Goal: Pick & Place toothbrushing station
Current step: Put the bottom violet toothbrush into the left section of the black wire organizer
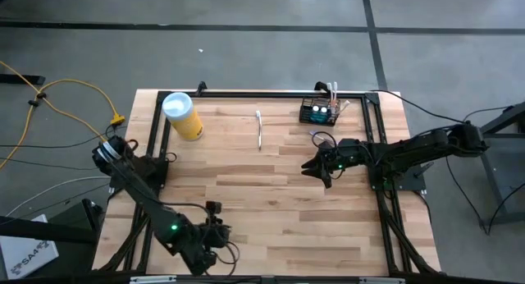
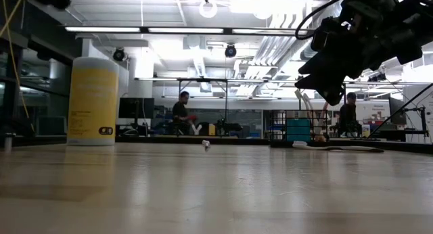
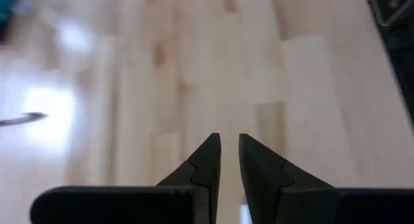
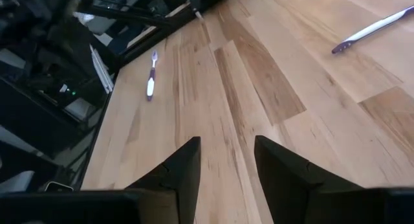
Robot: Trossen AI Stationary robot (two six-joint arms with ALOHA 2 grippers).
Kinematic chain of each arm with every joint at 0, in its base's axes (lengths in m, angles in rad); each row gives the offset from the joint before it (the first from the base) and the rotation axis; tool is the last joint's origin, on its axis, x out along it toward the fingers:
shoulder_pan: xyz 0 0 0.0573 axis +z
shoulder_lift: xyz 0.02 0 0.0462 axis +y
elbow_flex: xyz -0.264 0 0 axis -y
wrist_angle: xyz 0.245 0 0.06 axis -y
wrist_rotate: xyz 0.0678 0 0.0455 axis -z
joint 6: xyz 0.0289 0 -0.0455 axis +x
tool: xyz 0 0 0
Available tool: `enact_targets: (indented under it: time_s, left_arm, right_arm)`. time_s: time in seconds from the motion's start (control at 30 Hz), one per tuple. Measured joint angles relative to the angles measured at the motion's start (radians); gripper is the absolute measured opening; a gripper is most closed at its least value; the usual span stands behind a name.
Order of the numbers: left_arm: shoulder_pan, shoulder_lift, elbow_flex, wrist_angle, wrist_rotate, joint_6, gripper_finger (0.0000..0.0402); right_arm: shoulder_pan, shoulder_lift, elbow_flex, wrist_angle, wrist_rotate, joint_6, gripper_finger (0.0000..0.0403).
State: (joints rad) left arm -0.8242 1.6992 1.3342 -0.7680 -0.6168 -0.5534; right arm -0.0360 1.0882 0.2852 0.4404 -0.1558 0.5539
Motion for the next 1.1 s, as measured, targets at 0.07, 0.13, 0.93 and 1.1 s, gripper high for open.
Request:
enact_targets:
  time_s: [0.07,0.13,0.93,1.1]
  left_arm:
    - [-0.008,-0.017,0.0,-0.04,-0.064,-0.025,0.0048]
    - [0.001,-0.031,0.0,-0.076,-0.108,-0.075,0.0048]
    - [0.147,-0.053,0.0,-0.313,0.293,-0.295,0.0047]
    - [0.048,-0.053,-0.002,-0.313,0.204,-0.382,0.0047]
  right_arm:
    - [0.0,0.0,0.0,0.0,0.0,0.001,0.0136]
    - [0.002,0.0,0.0,0.001,0.001,0.012,0.0136]
    - [0.159,0.0,0.0,0.004,0.139,0.018,0.0136]
    - [0.17,0.0,0.0,0.004,0.166,0.018,0.0136]
